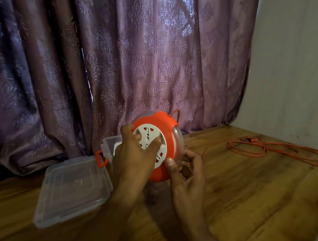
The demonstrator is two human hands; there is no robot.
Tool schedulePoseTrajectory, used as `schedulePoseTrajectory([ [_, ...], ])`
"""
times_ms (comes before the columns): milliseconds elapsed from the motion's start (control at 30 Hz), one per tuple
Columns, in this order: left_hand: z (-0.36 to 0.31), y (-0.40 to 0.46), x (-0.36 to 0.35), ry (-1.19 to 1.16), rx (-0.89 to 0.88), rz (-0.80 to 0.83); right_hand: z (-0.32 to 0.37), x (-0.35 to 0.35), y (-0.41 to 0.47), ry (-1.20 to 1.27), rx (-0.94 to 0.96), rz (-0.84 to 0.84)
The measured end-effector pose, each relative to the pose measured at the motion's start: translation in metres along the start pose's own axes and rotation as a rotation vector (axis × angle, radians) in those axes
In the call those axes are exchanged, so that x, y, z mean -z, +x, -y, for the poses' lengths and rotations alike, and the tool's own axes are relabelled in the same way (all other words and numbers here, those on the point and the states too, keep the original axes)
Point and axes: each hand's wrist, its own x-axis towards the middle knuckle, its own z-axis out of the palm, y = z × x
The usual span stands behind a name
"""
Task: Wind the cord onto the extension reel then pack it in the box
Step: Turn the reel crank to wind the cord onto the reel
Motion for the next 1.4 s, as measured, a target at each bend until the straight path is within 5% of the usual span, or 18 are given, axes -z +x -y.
schedulePoseTrajectory([
  [133, -0.002, -0.004, 0.003, 0.173, -0.162, -0.007, -0.003, 0.001, 0.001, 0.011, -0.027, -0.007],
  [300, -0.009, -0.01, 0.006, 0.763, -0.653, -0.032, -0.004, 0.007, 0.011, 0.06, -0.133, -0.035],
  [467, -0.002, -0.004, 0.009, 0.687, -0.933, 0.159, -0.012, 0.011, 0.019, 0.193, -0.287, -0.092],
  [633, -0.001, -0.005, 0.008, 0.461, -0.834, 0.181, -0.016, 0.014, 0.023, 0.166, -0.287, -0.15],
  [767, -0.011, -0.004, 0.01, 0.16, -0.493, -0.005, -0.013, 0.015, 0.024, 0.16, -0.259, -0.186],
  [900, -0.008, -0.002, 0.004, 0.101, -0.214, 0.099, -0.005, 0.012, 0.016, 0.062, -0.097, -0.138],
  [1100, -0.012, -0.004, -0.004, -0.514, 0.257, 0.168, 0.001, 0.006, 0.002, -0.07, 0.079, -0.063],
  [1267, -0.003, -0.006, -0.008, -0.502, 0.207, 0.026, 0.004, 0.003, -0.001, -0.084, 0.15, -0.021],
  [1400, -0.006, -0.015, -0.003, 0.02, -0.26, -0.108, 0.0, 0.004, 0.003, -0.079, 0.142, -0.042],
])
